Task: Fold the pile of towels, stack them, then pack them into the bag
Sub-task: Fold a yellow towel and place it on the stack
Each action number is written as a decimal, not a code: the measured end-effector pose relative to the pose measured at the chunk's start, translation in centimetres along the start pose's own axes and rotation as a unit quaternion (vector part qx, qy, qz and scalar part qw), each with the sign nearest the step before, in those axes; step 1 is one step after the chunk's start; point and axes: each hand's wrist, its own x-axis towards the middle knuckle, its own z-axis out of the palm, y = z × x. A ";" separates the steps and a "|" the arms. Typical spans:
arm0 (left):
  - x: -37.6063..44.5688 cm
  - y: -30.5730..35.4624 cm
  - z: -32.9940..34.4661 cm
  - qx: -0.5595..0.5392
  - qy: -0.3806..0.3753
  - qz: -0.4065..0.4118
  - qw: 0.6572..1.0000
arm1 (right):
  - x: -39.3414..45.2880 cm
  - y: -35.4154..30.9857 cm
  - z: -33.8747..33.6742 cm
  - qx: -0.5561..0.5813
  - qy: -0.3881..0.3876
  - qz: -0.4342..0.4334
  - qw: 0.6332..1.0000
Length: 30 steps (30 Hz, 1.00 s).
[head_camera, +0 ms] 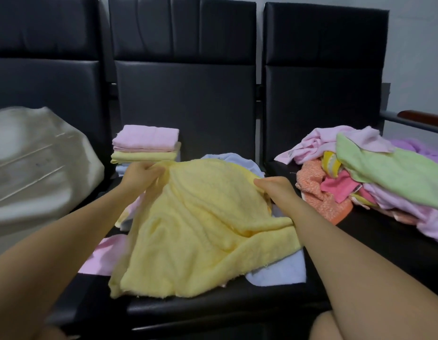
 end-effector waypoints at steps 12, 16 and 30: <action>-6.9 5.4 -7.4 -0.139 0.118 0.083 0.980 | -6.4 -6.0 -3.0 -0.115 0.089 -0.196 0.970; -8.0 9.9 -10.9 -0.186 0.151 0.119 0.964 | -8.7 -12.0 -3.0 -0.005 0.122 -0.210 0.970; -9.6 20.1 -20.7 -0.401 0.058 -0.012 0.914 | -13.5 -27.2 -5.3 0.146 0.007 -0.209 0.967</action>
